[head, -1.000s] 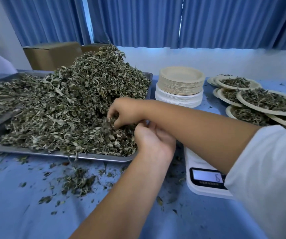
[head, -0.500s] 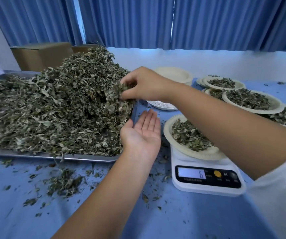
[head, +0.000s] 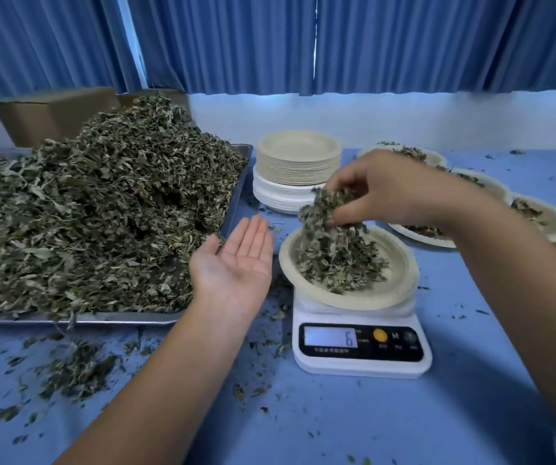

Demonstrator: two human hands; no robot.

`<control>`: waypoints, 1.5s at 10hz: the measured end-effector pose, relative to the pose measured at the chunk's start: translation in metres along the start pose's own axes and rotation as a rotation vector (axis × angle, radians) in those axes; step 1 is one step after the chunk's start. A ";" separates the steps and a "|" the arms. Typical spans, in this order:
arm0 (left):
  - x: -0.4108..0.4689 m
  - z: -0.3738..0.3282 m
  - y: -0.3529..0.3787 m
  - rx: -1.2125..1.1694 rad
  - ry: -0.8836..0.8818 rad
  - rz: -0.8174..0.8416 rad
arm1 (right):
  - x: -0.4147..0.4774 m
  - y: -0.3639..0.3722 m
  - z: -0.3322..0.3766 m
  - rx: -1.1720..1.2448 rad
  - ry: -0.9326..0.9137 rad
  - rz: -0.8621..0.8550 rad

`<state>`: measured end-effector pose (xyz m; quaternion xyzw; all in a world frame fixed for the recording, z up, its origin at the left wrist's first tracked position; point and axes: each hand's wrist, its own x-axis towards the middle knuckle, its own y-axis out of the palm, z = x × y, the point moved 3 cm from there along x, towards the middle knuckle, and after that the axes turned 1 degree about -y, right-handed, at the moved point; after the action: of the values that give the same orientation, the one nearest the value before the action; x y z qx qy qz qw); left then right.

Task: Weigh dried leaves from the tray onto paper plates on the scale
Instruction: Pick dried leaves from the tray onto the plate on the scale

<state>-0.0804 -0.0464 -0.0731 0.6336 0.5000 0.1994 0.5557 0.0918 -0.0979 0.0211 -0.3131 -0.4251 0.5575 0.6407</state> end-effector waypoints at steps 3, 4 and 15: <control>0.001 0.001 -0.001 0.036 0.006 0.003 | -0.001 0.009 -0.012 -0.026 0.057 0.100; 0.002 0.001 -0.002 0.040 0.009 0.000 | -0.002 -0.003 -0.015 -0.015 0.040 0.001; 0.004 0.003 -0.003 0.080 0.032 -0.006 | -0.013 -0.013 -0.006 0.071 -0.002 -0.015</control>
<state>-0.0779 -0.0447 -0.0778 0.6506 0.5184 0.1875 0.5223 0.1029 -0.1129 0.0273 -0.2864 -0.4081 0.5678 0.6550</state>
